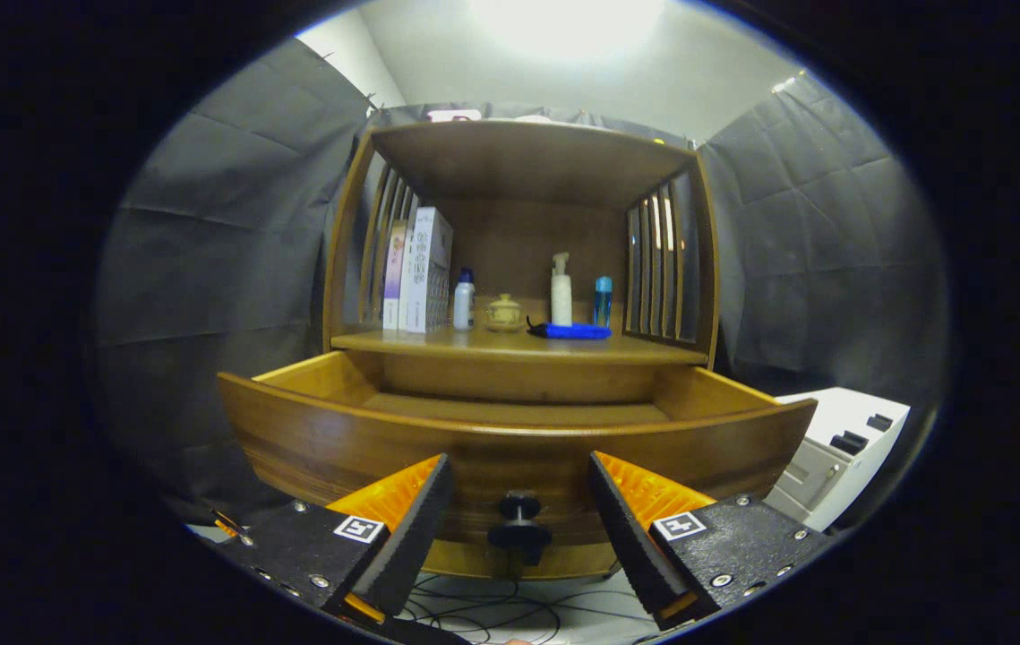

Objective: Pull open the drawer, take out the items inside it, and place them on the countertop above the cabinet.

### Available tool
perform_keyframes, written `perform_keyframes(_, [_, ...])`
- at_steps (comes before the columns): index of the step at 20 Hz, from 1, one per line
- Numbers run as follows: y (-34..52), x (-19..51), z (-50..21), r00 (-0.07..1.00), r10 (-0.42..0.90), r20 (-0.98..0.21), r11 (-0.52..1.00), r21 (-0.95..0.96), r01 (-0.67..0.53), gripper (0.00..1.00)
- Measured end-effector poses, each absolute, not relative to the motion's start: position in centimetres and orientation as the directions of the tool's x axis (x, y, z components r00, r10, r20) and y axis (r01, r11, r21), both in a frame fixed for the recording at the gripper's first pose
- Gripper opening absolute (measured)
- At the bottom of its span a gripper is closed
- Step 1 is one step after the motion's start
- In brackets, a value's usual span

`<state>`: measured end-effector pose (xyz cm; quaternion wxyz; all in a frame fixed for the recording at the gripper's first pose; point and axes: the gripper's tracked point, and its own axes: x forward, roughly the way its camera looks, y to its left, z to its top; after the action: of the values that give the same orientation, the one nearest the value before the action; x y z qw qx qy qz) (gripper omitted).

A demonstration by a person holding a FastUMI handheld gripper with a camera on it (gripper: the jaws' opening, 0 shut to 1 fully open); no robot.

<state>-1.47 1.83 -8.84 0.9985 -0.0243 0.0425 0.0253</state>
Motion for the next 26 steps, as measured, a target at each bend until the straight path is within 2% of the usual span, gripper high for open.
perform_keyframes(5, [3.3, 0.4, -5.4, 0.994, 0.061, -0.093, 0.997, -0.046, -0.065, 0.93])
perform_keyframes(12, [3.4, 4.8, -3.0, 0.985, -0.01, -0.169, 0.997, -0.079, -0.004, 0.94])
perform_keyframes(17, [2.7, 7.4, -4.1, 0.954, -0.065, -0.291, 0.998, -0.037, 0.057, 0.94])
perform_keyframes(21, [1.7, 9.3, -6.6, 0.898, -0.125, -0.421, 0.992, -0.078, 0.101, 0.94])
perform_keyframes(26, [2.4, 10.3, -9.6, 0.822, -0.124, -0.556, 0.992, -0.088, 0.091, 0.95])
